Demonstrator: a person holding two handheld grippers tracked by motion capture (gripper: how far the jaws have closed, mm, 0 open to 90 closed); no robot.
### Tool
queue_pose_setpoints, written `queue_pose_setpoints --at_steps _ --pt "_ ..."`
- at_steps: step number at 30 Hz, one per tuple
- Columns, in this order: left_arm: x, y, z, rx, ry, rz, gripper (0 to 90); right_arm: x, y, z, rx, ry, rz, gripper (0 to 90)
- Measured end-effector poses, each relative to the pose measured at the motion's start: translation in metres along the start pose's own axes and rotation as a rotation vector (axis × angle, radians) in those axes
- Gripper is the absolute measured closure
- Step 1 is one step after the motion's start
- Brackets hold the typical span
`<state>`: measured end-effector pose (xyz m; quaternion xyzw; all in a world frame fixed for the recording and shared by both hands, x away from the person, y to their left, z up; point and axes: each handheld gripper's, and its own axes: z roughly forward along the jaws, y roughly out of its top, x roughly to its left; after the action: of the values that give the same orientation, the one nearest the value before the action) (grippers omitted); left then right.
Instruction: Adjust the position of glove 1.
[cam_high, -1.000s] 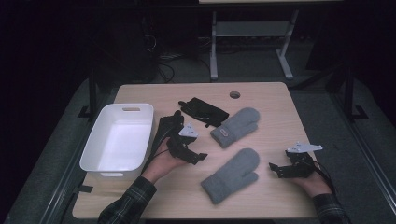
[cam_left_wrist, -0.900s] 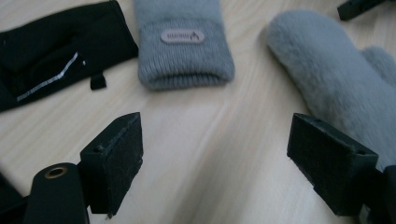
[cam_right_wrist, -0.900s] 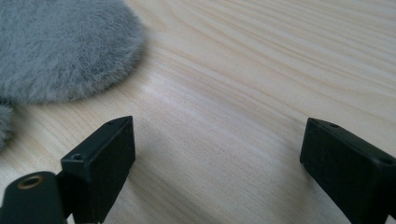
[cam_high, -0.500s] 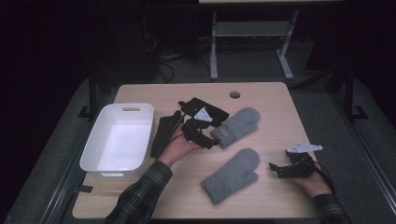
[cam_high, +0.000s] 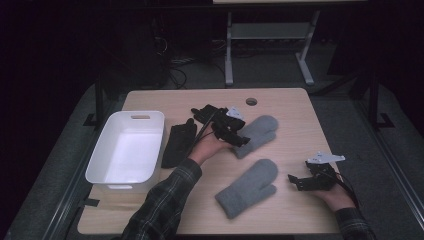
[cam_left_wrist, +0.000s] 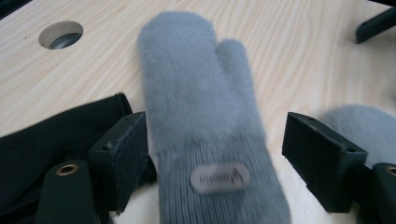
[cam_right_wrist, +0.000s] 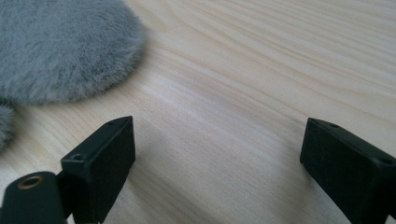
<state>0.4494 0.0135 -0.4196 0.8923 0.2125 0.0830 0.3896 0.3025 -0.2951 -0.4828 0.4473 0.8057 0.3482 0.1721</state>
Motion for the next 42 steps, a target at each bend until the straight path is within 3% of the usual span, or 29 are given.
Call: queue_pose_setpoints --at_steps 7,12,16,20,23,24,27,31,33,42 --pt "0.003 0.011 0.026 0.001 -0.001 -0.024 24.8 0.0 0.0 0.0 0.0 0.0 0.0 10.1" --pt "0.007 0.013 0.045 0.025 0.03 0.0 30.2 0.0 0.0 0.0 0.0 0.003 -0.002 10.0" --pt "0.01 0.014 0.057 0.029 0.038 -0.027 31.9 0.0 0.0 0.0 0.0 0.003 -0.003 10.1" --pt "0.013 0.013 0.065 0.042 0.028 -0.044 35.0 0.0 0.0 0.0 0.0 0.002 -0.003 10.1" --pt "0.014 0.011 0.068 0.047 0.011 -0.043 43.3 0.0 0.0 0.0 0.0 0.003 -0.003 10.1" --pt "0.014 0.01 0.068 0.056 0.01 -0.029 48.2 0.0 0.0 0.0 0.0 0.003 -0.004 10.1" --pt "0.014 0.01 0.069 0.063 -0.003 -0.039 62.7 0.0 0.0 0.0 -0.002 0.003 -0.006 10.1" --pt "0.013 0.013 0.065 0.055 0.015 -0.017 78.1 0.0 0.0 0.0 -0.001 0.006 -0.006 10.1" --pt "0.012 0.015 0.063 0.05 0.013 -0.017 80.4 0.0 0.0 0.0 -0.001 0.006 -0.006 10.1" --pt "0.011 0.024 0.037 0.011 -0.026 -0.086 81.8 0.0 0.0 0.0 -0.002 0.005 -0.008 10.2"
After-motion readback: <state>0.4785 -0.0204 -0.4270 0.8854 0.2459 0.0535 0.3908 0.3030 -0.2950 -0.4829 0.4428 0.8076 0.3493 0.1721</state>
